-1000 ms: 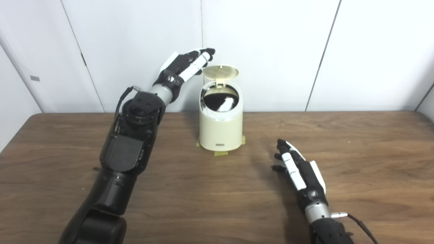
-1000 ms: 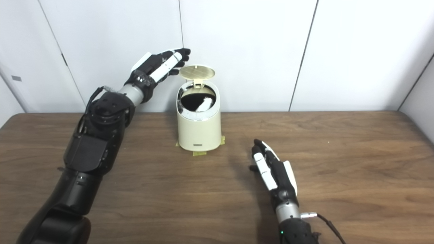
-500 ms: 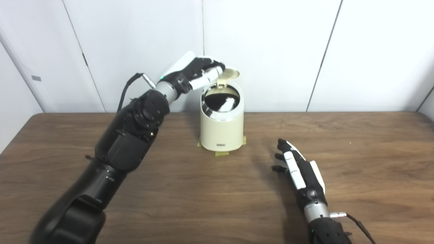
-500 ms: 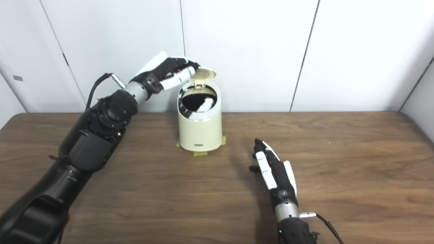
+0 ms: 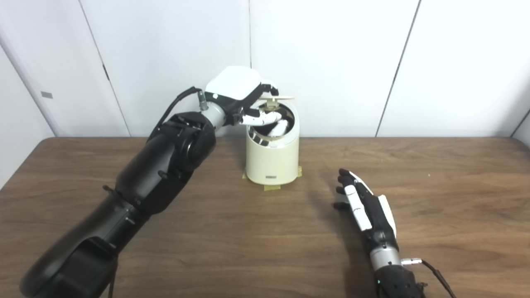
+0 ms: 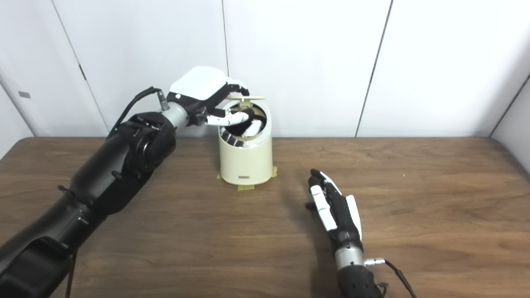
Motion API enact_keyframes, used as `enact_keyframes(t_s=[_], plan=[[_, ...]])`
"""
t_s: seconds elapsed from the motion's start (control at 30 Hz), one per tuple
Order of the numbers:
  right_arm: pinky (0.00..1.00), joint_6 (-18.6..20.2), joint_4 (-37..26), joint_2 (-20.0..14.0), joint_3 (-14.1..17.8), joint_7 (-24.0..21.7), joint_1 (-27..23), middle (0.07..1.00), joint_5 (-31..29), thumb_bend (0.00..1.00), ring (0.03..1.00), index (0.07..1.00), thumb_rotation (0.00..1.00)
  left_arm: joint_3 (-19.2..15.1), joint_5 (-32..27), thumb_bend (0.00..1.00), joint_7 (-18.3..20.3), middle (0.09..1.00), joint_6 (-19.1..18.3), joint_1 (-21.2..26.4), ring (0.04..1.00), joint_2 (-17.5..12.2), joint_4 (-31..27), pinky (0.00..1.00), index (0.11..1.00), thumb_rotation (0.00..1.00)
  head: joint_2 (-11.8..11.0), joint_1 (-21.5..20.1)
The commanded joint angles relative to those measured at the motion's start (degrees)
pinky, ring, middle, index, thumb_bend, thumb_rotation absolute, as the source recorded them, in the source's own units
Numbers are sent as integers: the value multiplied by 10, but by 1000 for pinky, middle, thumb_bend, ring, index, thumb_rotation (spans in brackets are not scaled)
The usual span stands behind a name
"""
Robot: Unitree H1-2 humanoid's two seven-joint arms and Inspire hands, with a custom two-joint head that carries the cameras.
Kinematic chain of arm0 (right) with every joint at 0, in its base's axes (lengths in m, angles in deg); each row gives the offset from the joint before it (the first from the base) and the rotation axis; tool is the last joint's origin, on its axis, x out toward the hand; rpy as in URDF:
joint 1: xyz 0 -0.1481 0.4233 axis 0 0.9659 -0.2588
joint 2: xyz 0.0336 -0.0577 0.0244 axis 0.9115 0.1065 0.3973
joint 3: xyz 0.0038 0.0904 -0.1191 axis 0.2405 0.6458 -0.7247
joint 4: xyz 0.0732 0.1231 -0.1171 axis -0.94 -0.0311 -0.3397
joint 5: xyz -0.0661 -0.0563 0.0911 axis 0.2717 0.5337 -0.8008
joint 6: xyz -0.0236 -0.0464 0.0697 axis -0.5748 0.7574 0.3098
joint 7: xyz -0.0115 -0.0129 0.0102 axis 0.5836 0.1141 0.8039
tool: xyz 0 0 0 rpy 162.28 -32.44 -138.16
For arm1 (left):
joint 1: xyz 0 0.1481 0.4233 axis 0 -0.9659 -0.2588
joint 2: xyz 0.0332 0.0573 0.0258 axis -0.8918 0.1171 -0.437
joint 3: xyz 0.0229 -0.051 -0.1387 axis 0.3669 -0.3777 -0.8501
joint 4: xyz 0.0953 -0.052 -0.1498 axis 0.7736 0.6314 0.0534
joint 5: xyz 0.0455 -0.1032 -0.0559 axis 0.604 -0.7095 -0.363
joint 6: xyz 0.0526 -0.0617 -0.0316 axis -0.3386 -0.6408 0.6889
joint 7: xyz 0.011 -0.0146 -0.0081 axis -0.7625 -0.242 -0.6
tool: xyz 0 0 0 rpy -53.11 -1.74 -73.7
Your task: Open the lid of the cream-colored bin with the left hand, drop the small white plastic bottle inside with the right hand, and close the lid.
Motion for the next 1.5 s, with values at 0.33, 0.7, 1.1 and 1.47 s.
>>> enact_keyframes(t_s=[0.33,0.7,1.1,1.47], plan=[[662,16,-11,12,-3,4,-21,859,8,373,822,854,926,6,103,469,80,838,26,-11,885,-34,-48,998,824,832,5,-12],[650,64,-32,9,-10,-7,-23,860,20,386,811,862,903,0,124,500,118,870,44,-53,898,-38,-75,1000,873,750,9,-21],[652,77,-35,2,-6,-17,-26,871,10,380,814,870,886,6,169,517,119,897,66,-76,927,-30,-93,1000,886,762,11,-19],[661,86,-37,-3,-12,-21,-24,867,14,375,812,877,912,15,228,515,105,930,102,-89,954,-23,-96,1000,902,802,15,-20]])
